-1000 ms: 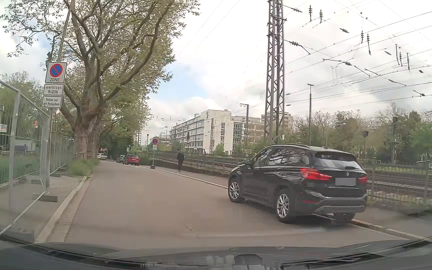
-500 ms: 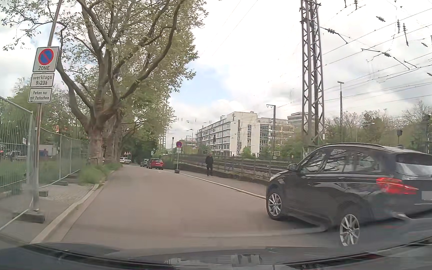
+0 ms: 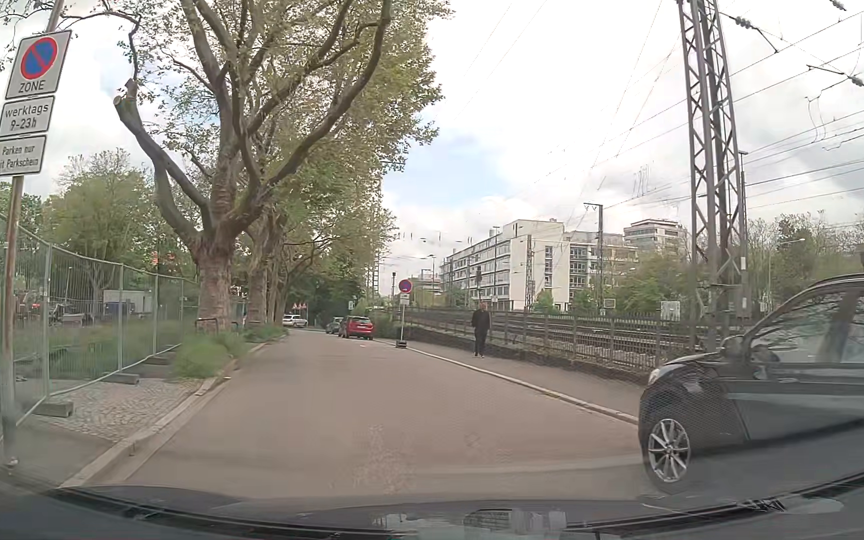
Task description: Follow the waypoints while adhering to traffic rules and regulations
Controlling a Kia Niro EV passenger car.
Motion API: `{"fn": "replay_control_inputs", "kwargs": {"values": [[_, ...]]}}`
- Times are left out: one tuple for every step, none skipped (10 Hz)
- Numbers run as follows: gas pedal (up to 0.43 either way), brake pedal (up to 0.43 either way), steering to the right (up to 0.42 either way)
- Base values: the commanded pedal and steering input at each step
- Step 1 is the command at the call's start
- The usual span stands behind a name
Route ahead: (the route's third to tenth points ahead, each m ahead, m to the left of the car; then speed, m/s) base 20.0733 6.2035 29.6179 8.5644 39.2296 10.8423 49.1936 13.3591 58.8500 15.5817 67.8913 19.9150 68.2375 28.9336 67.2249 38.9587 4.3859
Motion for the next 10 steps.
{"fn": "replay_control_inputs", "kwargs": {"values": [[0.138, 0.0, -0.132], [0.138, 0.0, -0.123], [0.138, 0.0, -0.108], [0.138, 0.0, -0.098], [0.138, 0.0, -0.09], [0.138, 0.0, -0.086], [0.138, 0.0, -0.082], [0.138, 0.0, -0.075], [0.138, 0.0, -0.068], [0.138, 0.0, -0.059]]}}
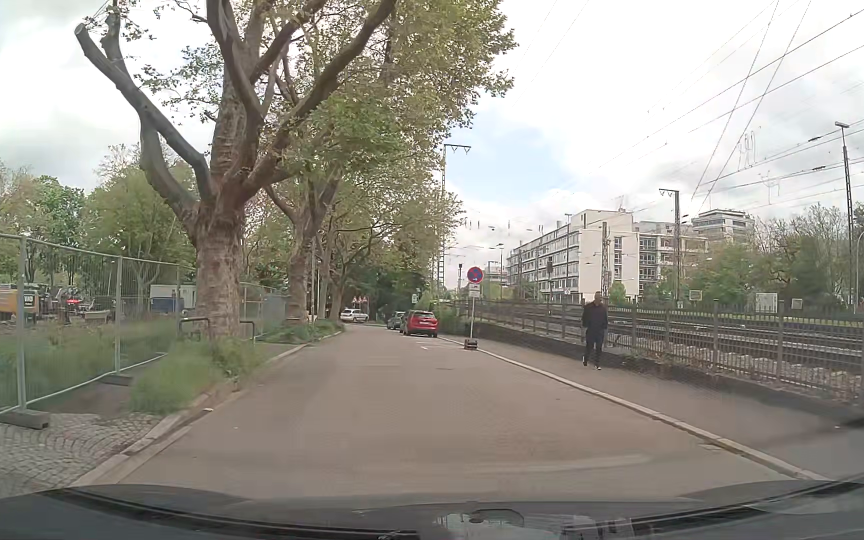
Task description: Follow the waypoints while adhering to traffic rules and regulations
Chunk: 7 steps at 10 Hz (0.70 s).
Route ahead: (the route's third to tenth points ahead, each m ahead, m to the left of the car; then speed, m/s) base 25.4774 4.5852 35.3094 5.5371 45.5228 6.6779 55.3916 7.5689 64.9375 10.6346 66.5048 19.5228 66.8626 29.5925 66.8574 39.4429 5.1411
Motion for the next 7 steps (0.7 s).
{"fn": "replay_control_inputs", "kwargs": {"values": [[0.138, 0.0, -0.05], [0.138, 0.0, -0.043], [0.138, 0.0, -0.038], [0.138, 0.0, -0.036], [0.13, 0.0, -0.031], [0.13, 0.0, -0.025], [0.118, 0.0, -0.02]]}}
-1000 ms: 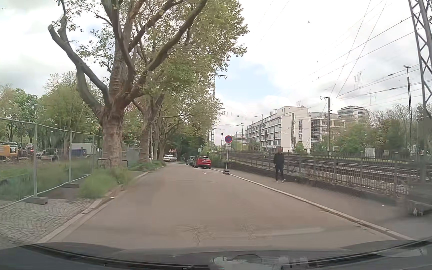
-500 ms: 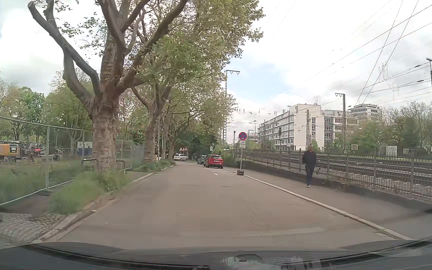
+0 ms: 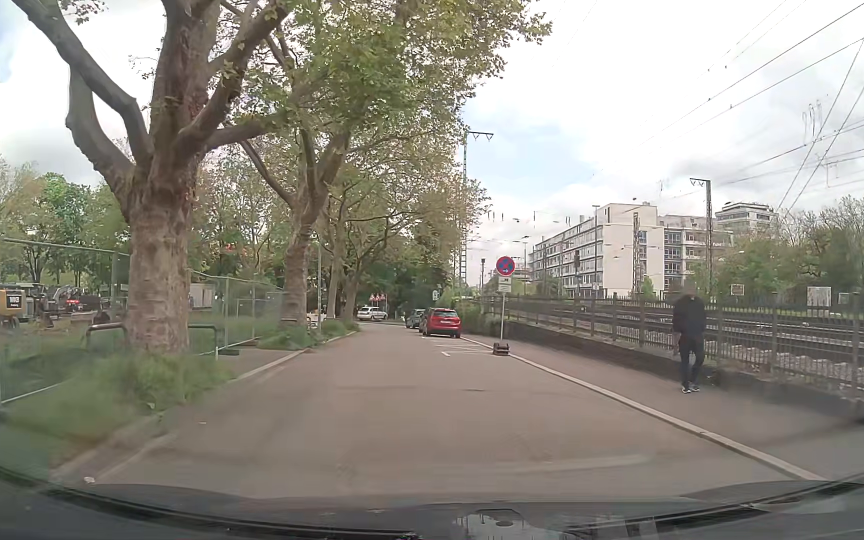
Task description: Follow the waypoints while adhering to traffic rules and regulations
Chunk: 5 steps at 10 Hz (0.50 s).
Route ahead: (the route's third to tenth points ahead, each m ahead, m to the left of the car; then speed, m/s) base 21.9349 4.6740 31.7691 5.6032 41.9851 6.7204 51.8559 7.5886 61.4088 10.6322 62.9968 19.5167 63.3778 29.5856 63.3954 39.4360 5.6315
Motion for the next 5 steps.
{"fn": "replay_control_inputs", "kwargs": {"values": [[0.118, 0.0, -0.015], [0.118, 0.0, -0.012], [0.118, 0.0, -0.012], [0.118, 0.0, -0.013], [0.118, 0.0, -0.014]]}}
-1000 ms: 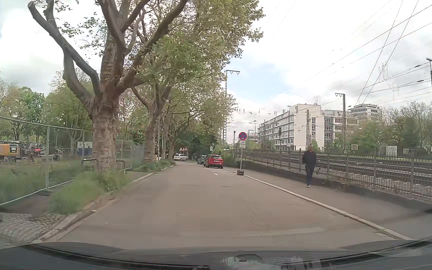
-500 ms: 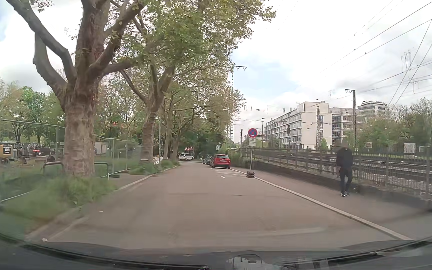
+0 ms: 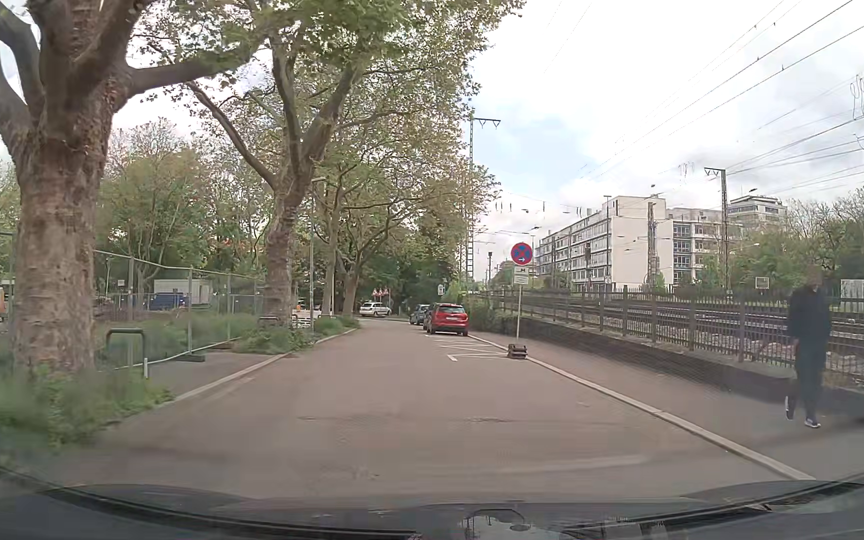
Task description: Follow the waypoints while adhering to traffic rules and regulations
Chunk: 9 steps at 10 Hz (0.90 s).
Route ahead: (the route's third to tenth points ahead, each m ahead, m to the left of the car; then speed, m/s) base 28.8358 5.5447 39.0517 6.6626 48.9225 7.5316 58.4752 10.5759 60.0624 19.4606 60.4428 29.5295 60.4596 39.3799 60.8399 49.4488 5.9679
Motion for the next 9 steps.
{"fn": "replay_control_inputs", "kwargs": {"values": [[0.11, 0.0, -0.014], [0.098, 0.0, -0.014], [0.087, 0.0, -0.015], [0.079, 0.0, -0.02], [0.079, 0.0, -0.026], [0.047, 0.0, -0.033], [0.039, 0.0, -0.035], [0.039, 0.0, -0.034], [0.039, 0.0, -0.032]]}}
